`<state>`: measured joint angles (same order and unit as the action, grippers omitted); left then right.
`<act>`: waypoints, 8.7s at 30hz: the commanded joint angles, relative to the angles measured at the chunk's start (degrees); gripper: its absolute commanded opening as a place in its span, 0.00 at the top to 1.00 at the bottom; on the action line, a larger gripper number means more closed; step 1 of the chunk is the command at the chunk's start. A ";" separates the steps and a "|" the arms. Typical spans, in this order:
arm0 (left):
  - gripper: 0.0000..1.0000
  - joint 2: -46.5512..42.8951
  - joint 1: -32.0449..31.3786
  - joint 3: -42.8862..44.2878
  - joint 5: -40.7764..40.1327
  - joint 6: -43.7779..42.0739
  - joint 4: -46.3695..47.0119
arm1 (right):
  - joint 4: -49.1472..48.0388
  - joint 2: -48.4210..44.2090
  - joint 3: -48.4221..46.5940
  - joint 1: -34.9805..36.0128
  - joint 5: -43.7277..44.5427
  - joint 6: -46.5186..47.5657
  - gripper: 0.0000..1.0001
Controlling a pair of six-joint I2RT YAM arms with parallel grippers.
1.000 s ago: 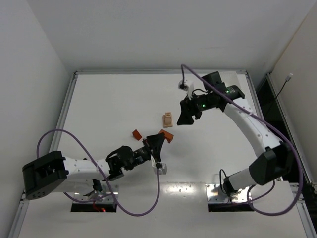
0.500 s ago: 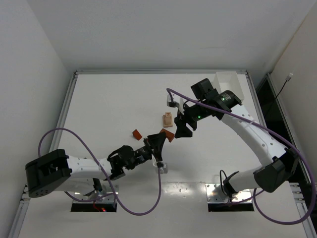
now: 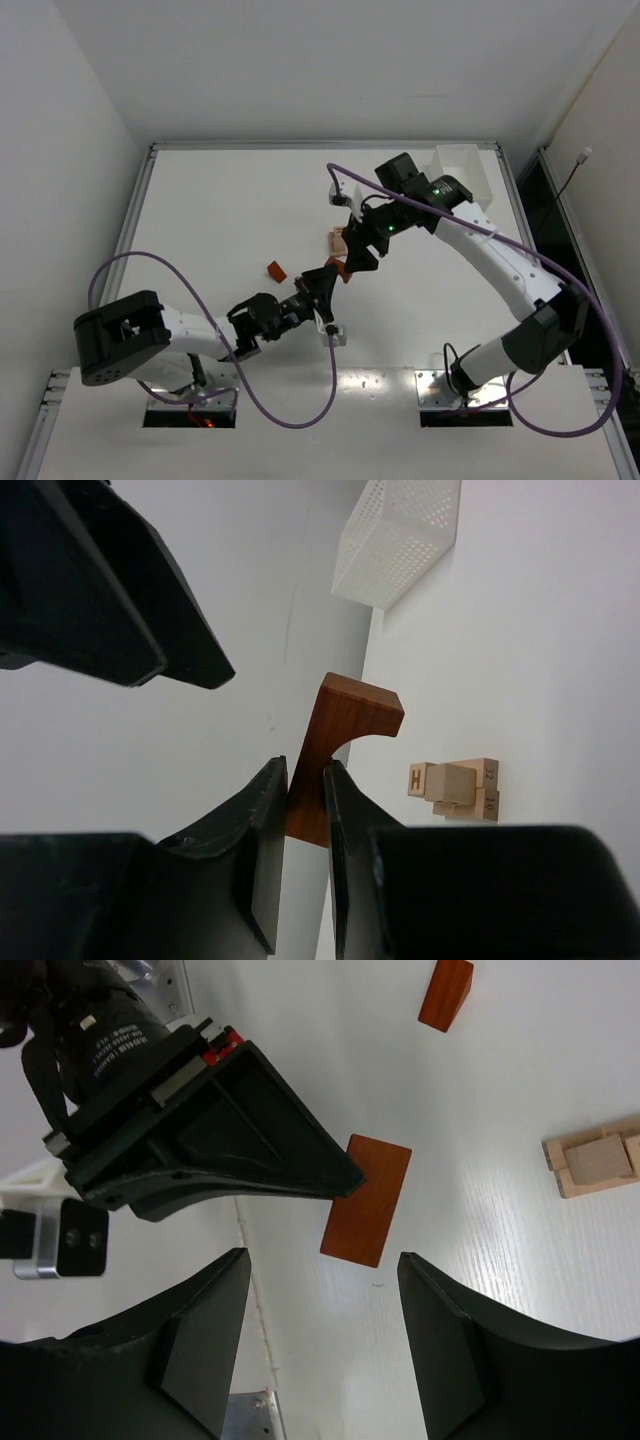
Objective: Build the wood block tower
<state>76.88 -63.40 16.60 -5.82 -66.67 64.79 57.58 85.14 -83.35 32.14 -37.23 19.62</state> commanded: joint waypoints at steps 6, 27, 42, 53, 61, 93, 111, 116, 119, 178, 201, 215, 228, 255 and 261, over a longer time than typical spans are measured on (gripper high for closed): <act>1.00 4.50 -0.32 3.61 -3.05 -2.41 10.17 | -3.00 1.08 -0.94 0.99 0.06 -3.19 0.44; 1.00 2.31 -0.32 5.20 -3.05 -2.41 10.18 | -4.14 1.60 1.79 2.58 4.10 -0.72 0.51; 1.00 2.31 -0.32 5.20 -2.00 -3.55 11.41 | -5.81 2.13 2.32 2.58 9.72 -1.77 0.45; 1.00 2.31 -0.32 5.20 -1.47 -3.55 11.41 | -6.34 2.13 2.84 2.58 10.25 -1.77 0.65; 0.86 2.31 -0.85 5.20 -1.65 -4.69 10.09 | -7.39 0.91 2.84 2.58 9.72 -1.77 1.00; 0.23 -1.74 10.91 43.86 -51.30 56.00 -64.95 | -24.35 8.64 9.79 -6.22 43.30 -43.08 1.00; 0.34 -0.24 30.25 48.17 -45.50 69.93 -77.45 | -33.06 12.85 8.74 3.54 53.05 -55.12 1.00; 0.34 1.69 32.55 50.01 -45.50 70.45 -77.97 | -30.25 17.15 4.17 3.54 52.27 -57.84 1.00; 0.35 2.83 33.07 50.72 -45.50 70.98 -77.98 | -29.11 18.22 1.53 3.54 51.74 -58.46 1.00; 0.36 7.05 36.77 52.31 -41.99 70.37 -77.01 | -27.17 29.20 -4.28 4.60 51.12 -57.94 1.00; 0.37 8.11 37.29 52.83 -40.93 70.89 -78.59 | -27.79 29.73 -3.75 4.60 51.38 -56.71 0.95; 0.39 8.11 37.29 52.83 -40.41 70.89 -78.59 | -28.40 30.26 -2.69 4.60 52.00 -56.10 0.81; 0.40 8.11 37.82 52.83 -39.88 70.89 -78.59 | -28.40 29.20 -0.32 4.60 52.53 -56.09 0.81; 0.40 9.69 37.82 53.89 -38.82 71.42 -78.07 | -39.03 18.40 7.15 5.92 45.06 -43.88 0.27; 0.40 9.69 36.77 54.42 -39.97 71.95 -78.59 | -40.00 9.79 11.62 7.85 46.19 -38.96 0.25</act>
<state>86.46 -26.33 67.94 -44.86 3.92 -14.66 20.56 100.73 -73.52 38.98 8.49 -23.94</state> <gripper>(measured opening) 0.605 0.743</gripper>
